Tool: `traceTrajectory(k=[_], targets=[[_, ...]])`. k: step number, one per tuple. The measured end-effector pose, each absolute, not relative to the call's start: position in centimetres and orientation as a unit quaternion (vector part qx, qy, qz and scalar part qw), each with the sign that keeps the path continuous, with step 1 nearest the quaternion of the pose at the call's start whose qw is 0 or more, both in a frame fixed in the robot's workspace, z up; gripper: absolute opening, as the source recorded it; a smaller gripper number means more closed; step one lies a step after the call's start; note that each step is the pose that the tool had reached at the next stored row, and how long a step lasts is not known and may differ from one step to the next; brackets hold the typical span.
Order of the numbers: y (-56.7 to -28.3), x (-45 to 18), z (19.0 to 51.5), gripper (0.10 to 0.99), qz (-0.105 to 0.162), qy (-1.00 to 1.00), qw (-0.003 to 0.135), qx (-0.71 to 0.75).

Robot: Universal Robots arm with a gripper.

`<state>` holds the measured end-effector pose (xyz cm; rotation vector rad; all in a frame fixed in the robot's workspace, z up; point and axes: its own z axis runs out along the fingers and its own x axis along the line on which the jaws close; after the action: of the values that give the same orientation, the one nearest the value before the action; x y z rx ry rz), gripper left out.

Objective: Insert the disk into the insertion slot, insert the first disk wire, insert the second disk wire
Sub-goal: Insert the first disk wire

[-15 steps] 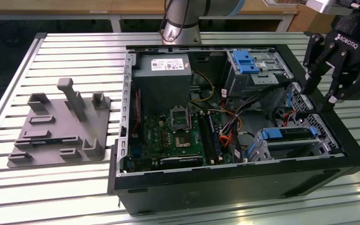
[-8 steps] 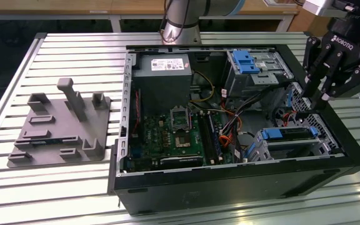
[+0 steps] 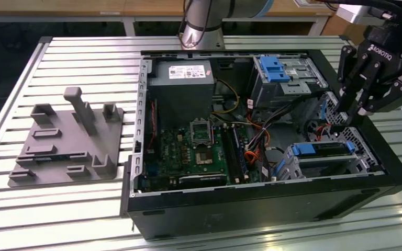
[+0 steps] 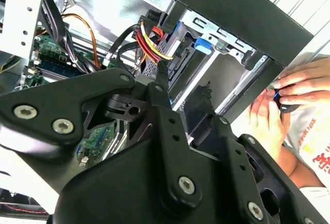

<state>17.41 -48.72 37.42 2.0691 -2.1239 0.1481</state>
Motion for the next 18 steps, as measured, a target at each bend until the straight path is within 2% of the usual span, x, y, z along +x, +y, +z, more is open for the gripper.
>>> traceTrajectory(k=[9, 10, 18], targets=[[-48.72, 17.41, 37.15, 0.392, 0.051, -0.713, 0.087, 0.694], [-48.72, 17.42, 37.12, 0.318, 0.051, -0.713, 0.087, 0.694], [-48.81, 17.44, 36.75, 0.318, 0.051, -0.713, 0.087, 0.694]])
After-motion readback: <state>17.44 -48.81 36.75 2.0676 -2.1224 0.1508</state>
